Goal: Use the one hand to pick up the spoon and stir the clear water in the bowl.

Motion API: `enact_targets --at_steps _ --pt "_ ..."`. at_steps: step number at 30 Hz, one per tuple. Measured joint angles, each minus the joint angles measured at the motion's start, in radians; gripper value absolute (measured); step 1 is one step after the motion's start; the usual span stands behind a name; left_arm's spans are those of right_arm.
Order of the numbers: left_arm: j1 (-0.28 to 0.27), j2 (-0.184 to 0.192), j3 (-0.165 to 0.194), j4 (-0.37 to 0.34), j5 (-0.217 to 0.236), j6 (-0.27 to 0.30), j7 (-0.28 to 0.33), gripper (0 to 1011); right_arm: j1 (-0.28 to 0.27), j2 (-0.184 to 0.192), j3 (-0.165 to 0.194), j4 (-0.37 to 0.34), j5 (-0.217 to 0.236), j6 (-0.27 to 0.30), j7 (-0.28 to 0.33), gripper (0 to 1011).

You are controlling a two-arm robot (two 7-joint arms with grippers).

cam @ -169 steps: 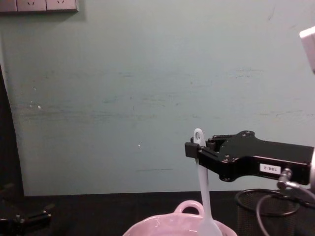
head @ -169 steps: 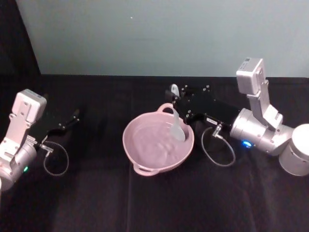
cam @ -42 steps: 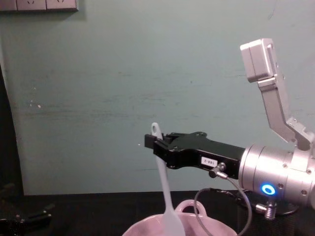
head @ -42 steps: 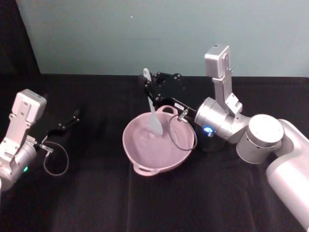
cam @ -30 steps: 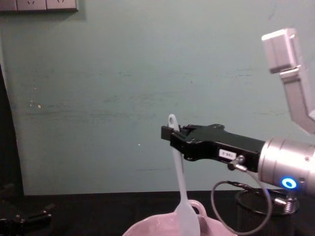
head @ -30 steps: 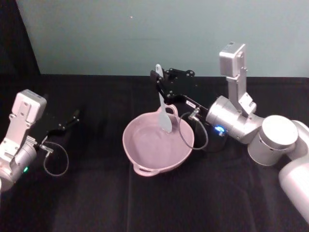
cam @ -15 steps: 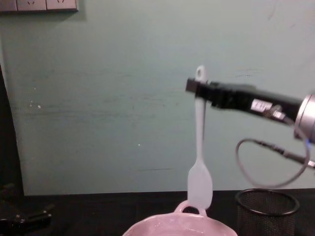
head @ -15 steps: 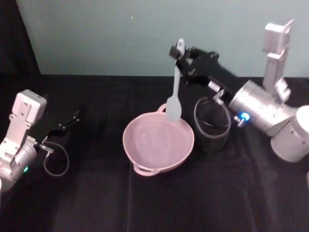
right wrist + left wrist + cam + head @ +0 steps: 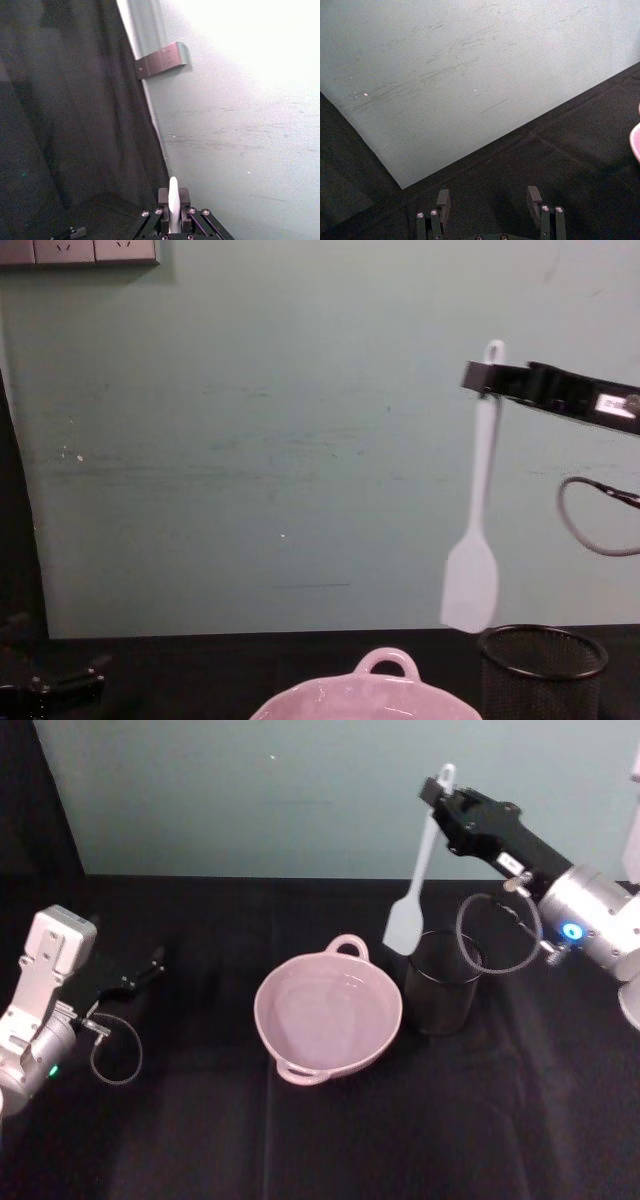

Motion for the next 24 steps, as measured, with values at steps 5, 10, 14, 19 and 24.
enact_targets --at_steps 5,10,14,19,24 --pt "0.000 0.000 0.000 0.000 0.000 0.000 0.000 1011 -0.006 0.019 0.018 0.020 0.035 0.001 0.000 134" --pt "0.000 0.000 0.000 0.000 0.000 0.000 0.000 1011 -0.010 0.038 0.031 0.047 0.073 0.001 0.002 134" --pt "0.000 0.000 0.000 0.000 0.000 0.000 0.000 1011 -0.016 0.049 0.035 0.053 0.090 0.001 0.006 134" --pt "0.000 0.000 0.000 0.000 0.000 0.000 0.000 1011 -0.027 0.068 0.036 0.059 0.114 -0.002 0.012 134" --pt "0.000 0.000 0.000 0.000 0.000 0.000 0.000 1011 -0.030 0.073 0.026 0.084 0.128 -0.020 0.020 134"
